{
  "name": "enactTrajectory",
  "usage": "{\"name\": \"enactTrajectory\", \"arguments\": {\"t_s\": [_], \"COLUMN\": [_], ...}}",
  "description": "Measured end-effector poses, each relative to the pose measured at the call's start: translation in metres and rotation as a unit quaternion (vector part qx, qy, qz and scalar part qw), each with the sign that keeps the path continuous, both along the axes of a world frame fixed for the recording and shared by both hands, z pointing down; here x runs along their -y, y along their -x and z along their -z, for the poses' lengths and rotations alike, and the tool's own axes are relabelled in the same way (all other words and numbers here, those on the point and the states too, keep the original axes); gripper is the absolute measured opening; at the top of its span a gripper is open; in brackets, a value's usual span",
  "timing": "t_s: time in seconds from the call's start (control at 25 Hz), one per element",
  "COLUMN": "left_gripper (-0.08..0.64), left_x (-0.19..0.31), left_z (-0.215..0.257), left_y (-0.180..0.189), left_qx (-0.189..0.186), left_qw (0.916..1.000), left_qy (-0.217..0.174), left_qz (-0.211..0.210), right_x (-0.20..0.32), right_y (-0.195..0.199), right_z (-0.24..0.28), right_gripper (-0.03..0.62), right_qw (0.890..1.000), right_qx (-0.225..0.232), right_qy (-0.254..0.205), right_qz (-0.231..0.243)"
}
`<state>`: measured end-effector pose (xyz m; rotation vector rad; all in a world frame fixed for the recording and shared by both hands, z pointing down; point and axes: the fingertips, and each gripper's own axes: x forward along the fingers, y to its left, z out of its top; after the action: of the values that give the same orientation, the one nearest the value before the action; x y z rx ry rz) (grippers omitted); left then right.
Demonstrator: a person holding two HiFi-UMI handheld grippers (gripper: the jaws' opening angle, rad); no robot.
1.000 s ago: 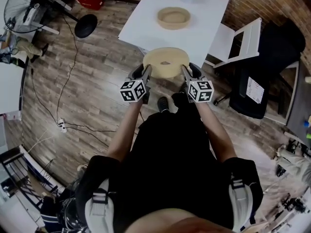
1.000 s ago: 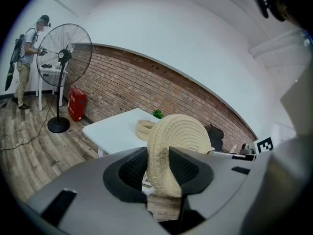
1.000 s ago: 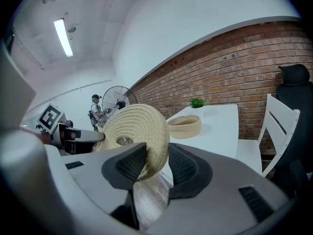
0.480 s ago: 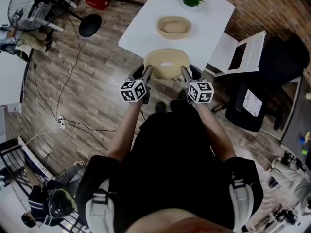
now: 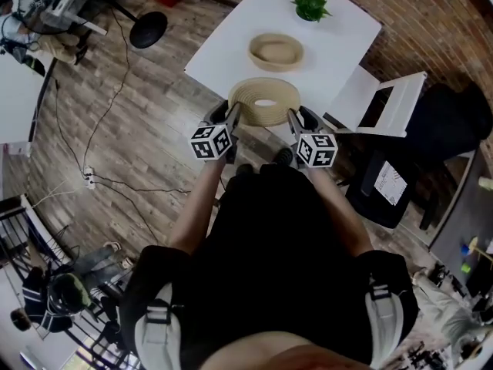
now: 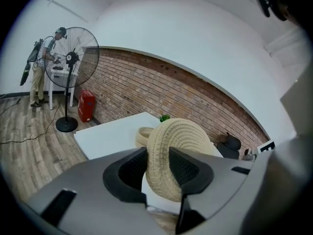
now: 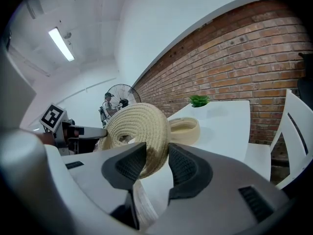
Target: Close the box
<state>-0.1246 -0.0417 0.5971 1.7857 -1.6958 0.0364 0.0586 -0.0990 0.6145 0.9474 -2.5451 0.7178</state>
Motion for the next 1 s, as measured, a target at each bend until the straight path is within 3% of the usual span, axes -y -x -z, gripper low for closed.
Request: {"name": "enactTrajectory", "arguments": {"t_s": [0.44, 1.0], "left_gripper": [0.146, 0.146], "left_x": [0.026, 0.076], "left_z": [-0.009, -0.008], "left_y": [-0.012, 0.008], "left_qx": [0.005, 0.015], "left_qw": [0.9998, 0.9998], "left_qy": [0.003, -0.004], "left_qz": [0.02, -0.015], "right_x": [0.032, 0.076], "right_y": [-0.01, 0.009], "right_z": [-0.013, -0.014], "right_gripper": [0.138, 0.137], "right_qw": [1.0, 1.0], "right_qx": [0.001, 0.007], "right_qy": [0.016, 0.008], "right_qz": [0.022, -0.008]}}
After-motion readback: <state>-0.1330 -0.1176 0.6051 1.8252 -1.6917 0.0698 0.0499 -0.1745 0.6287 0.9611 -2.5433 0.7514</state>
